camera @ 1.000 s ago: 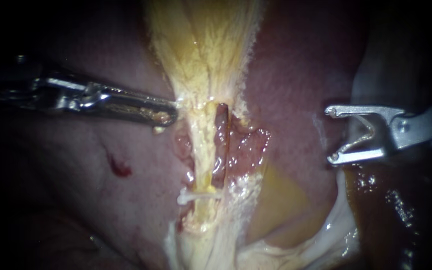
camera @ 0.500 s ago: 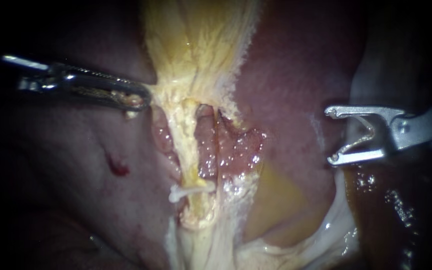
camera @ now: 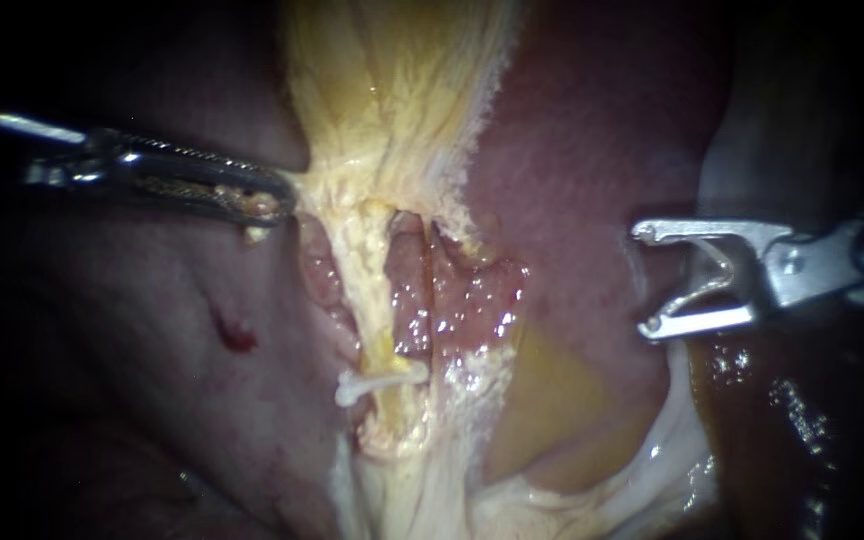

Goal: Clipping second clip left tube

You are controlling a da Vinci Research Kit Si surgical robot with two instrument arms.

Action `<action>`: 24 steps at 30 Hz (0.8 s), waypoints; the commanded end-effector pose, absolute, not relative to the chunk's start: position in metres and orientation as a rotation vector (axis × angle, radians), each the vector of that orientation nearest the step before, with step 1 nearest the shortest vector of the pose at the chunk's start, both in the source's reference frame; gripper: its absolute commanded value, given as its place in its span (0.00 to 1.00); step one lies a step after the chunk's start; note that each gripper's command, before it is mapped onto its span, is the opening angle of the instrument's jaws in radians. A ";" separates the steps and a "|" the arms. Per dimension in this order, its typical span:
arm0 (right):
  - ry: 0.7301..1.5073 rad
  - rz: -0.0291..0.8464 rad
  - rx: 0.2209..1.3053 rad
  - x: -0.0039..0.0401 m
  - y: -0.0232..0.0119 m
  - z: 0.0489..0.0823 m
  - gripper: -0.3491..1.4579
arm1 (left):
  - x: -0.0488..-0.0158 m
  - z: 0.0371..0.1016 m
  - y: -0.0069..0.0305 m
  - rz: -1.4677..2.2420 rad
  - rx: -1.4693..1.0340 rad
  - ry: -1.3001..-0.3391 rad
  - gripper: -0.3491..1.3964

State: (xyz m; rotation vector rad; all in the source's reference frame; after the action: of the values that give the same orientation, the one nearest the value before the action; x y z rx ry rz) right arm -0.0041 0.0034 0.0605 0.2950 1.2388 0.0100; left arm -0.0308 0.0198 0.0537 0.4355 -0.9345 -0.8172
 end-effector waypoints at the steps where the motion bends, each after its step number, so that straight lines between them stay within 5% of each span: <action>1: 1.240 0.021 0.305 -0.0036 0.0031 0.0606 0.46 | -0.0309 0.0539 0.0197 -0.819 0.429 -0.933 0.00; 24: 1.268 0.205 0.494 0.0070 -0.0013 0.0634 0.47 | -0.0313 0.0542 0.0195 -0.823 0.431 -0.933 0.00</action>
State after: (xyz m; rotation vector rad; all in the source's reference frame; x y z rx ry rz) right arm 0.0072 -0.0013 0.0634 0.4983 1.2673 0.2105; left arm -0.0312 0.0195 0.0542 0.4310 -0.9327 -0.8236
